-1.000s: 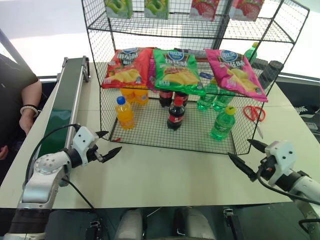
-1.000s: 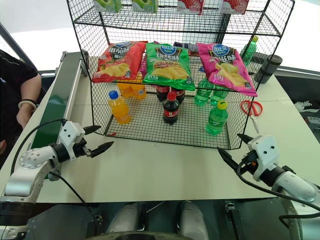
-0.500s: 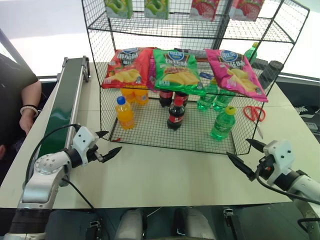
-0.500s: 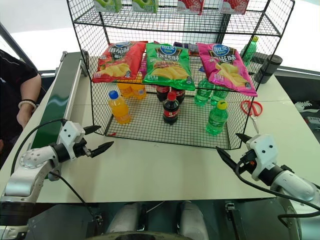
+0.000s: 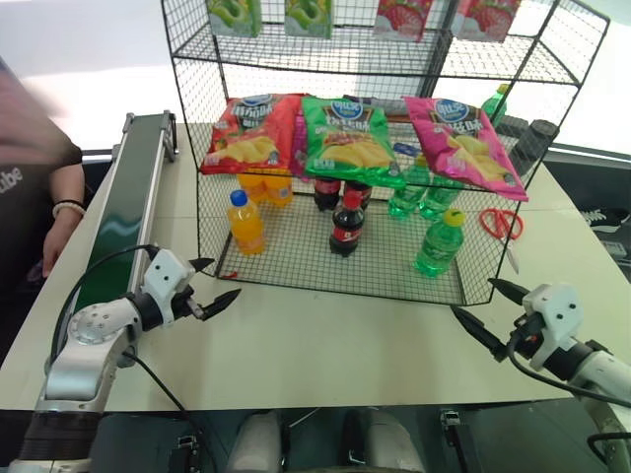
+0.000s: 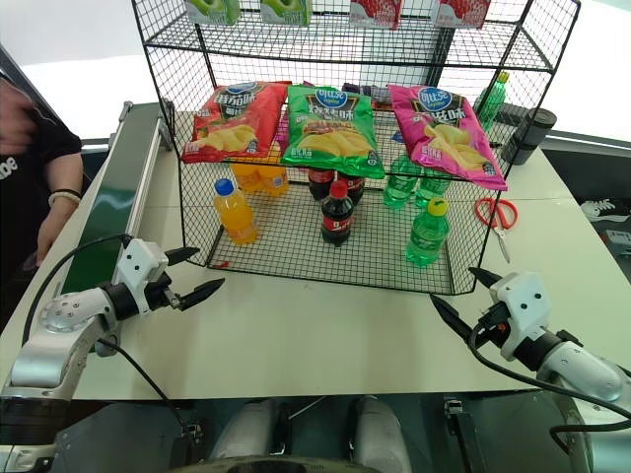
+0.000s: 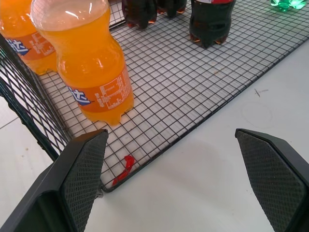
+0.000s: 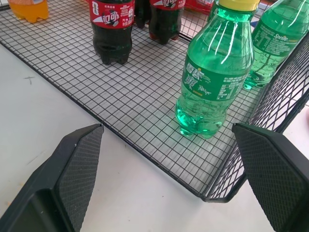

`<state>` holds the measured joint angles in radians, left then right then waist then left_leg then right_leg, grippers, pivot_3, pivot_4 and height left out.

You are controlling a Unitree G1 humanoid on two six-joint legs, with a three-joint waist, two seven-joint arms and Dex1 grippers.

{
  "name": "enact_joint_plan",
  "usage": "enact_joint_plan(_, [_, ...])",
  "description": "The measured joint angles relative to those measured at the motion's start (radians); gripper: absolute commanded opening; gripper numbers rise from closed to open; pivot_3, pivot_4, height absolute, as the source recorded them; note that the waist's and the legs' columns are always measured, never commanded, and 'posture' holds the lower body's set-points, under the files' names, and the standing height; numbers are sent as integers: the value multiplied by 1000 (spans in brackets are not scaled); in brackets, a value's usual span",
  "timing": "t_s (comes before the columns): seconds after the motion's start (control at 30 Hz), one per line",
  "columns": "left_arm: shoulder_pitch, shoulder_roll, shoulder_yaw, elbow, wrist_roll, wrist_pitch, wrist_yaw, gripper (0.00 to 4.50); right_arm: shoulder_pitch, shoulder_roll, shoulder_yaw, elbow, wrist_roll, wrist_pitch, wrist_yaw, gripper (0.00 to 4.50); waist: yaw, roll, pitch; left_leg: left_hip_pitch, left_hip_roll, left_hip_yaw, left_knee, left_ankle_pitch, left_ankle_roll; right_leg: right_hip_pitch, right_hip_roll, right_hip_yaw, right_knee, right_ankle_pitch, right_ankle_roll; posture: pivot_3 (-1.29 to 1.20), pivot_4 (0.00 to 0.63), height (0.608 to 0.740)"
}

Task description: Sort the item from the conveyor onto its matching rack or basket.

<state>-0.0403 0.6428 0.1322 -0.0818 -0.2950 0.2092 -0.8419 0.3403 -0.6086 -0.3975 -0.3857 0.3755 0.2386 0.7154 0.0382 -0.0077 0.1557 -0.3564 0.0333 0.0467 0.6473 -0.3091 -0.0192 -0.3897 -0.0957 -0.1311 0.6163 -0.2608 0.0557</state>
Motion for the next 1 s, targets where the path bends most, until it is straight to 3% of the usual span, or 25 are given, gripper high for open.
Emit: enact_joint_plan(1.0, [-4, -17, 0, 0, 0, 0, 10, 4500, -31, 0, 36, -61, 0, 68, -46, 4435, 0, 0, 0, 0, 0, 0, 0, 0, 0, 0, 0, 0, 0, 0, 0, 0, 150, 733])
